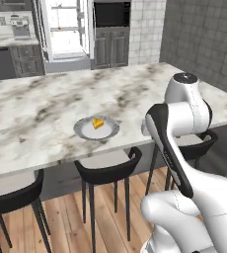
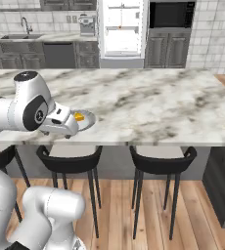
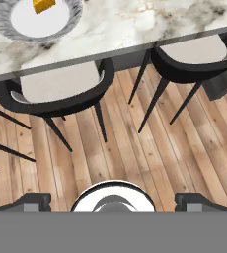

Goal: Take the cheese, fish, and carrot from the fridge and place them on the plate on the dining counter to create an appetizer plate.

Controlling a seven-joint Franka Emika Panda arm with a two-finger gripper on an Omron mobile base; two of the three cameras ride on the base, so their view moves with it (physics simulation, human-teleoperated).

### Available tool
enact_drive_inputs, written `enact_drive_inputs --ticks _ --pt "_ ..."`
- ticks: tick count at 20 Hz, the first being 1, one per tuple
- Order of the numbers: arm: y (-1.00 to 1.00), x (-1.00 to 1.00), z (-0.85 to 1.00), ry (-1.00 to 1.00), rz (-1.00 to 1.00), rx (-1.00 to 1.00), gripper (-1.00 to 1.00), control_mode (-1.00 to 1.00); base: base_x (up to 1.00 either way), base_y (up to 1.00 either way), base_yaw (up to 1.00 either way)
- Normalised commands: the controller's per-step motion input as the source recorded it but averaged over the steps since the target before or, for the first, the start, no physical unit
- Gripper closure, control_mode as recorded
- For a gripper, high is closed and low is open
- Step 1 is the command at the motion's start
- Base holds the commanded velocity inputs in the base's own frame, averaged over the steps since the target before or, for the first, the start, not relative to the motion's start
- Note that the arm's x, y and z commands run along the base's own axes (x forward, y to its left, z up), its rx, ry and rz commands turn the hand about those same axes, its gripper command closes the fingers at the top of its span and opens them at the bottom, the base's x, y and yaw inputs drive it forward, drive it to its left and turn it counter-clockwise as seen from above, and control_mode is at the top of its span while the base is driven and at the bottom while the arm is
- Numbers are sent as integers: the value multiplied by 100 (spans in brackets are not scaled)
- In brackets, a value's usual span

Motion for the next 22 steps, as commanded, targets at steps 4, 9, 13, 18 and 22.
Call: enact_drive_inputs --ticks 4,9,13,18,22 --pt "0 0 0 0 0 0 -100 100 -14 -100 -25" --pt "0 0 0 0 0 0 -100 100 15 -100 -21" --pt "0 0 0 0 0 0 -100 100 47 -100 -12" --pt "0 0 0 0 0 0 -100 100 63 -100 -1" --pt "0 0 0 0 0 0 -100 100 71 -100 0"
